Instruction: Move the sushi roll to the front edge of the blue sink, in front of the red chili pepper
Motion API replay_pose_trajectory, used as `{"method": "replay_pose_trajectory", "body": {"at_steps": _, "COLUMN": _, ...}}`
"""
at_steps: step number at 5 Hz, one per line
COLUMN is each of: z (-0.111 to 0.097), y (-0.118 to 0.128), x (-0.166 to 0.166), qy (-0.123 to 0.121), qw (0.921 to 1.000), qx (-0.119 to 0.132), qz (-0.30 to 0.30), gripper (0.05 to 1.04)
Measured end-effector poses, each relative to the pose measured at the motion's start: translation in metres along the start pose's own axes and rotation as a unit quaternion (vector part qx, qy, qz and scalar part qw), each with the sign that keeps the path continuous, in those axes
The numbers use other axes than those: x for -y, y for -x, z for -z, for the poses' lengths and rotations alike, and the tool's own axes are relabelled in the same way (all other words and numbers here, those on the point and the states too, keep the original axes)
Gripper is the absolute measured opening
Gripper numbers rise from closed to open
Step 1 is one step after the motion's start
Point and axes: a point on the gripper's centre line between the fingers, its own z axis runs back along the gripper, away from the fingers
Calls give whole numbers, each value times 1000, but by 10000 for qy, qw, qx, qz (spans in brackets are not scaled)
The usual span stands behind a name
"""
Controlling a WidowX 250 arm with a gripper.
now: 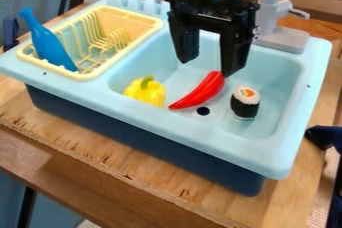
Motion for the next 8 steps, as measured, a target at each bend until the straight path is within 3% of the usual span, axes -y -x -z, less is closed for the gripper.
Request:
{"method": "replay_pose_trajectory", "body": {"at_steps": 1, "z": 10, "y": -1, "x": -1, "qy": 4, "qw": 9999, "qx": -138, "qz": -39, "gripper": 1000}}
{"method": "replay_pose_trajectory", "body": {"at_steps": 2, "z": 30, "y": -20, "x": 10, "qy": -173, "qw": 9998, "qx": -56, "qz": -64, "gripper": 1000}}
{"method": "replay_pose_trajectory", "body": {"at_steps": 3, "z": 45, "y": -33, "x": 15, "qy": -119, "qw": 9997, "qx": -107, "qz": -174, "gripper": 1000}}
{"method": "replay_pose_trajectory", "body": {"at_steps": 4, "z": 59, "y": -38, "x": 16, "qy": -261, "qw": 9992, "qx": -289, "qz": -132, "gripper": 1000}}
{"method": "replay_pose_trajectory", "body": {"at_steps": 5, "z": 66, "y": -41, "x": 13, "qy": -433, "qw": 9976, "qx": -468, "qz": -275, "gripper": 1000}}
{"method": "replay_pose_trajectory", "body": {"at_steps": 7, "z": 63, "y": -47, "x": -3, "qy": -765, "qw": 9947, "qx": -466, "qz": -509, "gripper": 1000}}
{"method": "replay_pose_trajectory", "body": {"at_steps": 8, "z": 64, "y": -54, "x": -11, "qy": -655, "qw": 9952, "qx": -435, "qz": -576, "gripper": 1000}}
